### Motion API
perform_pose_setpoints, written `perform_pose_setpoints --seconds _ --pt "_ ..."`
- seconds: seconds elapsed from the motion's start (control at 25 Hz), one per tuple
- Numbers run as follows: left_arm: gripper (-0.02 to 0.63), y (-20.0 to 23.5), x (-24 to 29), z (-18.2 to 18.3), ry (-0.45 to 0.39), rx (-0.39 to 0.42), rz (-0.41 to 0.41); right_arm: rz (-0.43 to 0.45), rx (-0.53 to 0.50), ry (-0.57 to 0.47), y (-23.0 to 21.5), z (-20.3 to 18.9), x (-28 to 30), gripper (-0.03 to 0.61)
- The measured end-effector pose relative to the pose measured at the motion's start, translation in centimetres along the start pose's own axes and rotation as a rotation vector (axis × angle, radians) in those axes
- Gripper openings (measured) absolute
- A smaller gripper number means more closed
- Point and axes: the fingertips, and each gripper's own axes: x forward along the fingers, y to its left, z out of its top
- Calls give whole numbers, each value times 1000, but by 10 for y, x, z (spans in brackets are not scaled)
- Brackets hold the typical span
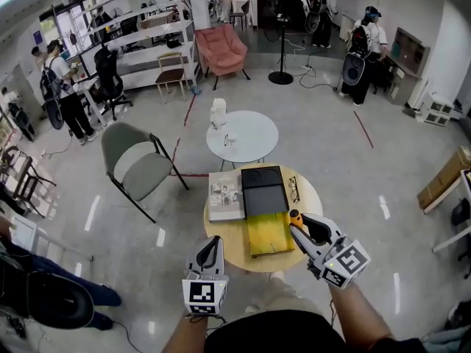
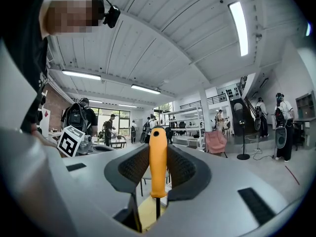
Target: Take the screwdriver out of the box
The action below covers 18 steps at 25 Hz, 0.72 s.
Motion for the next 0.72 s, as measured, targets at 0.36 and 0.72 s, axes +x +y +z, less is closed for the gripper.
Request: perform_pose_setpoints --seconds 0.36,0.72 --pt "14 -17 19 8 -13 7 -57 -46 26 -10 -11 2 -13 126" --pt "14 -29 46 0 -6 -16 -108 -63 20 30 -28 -6 -12 126"
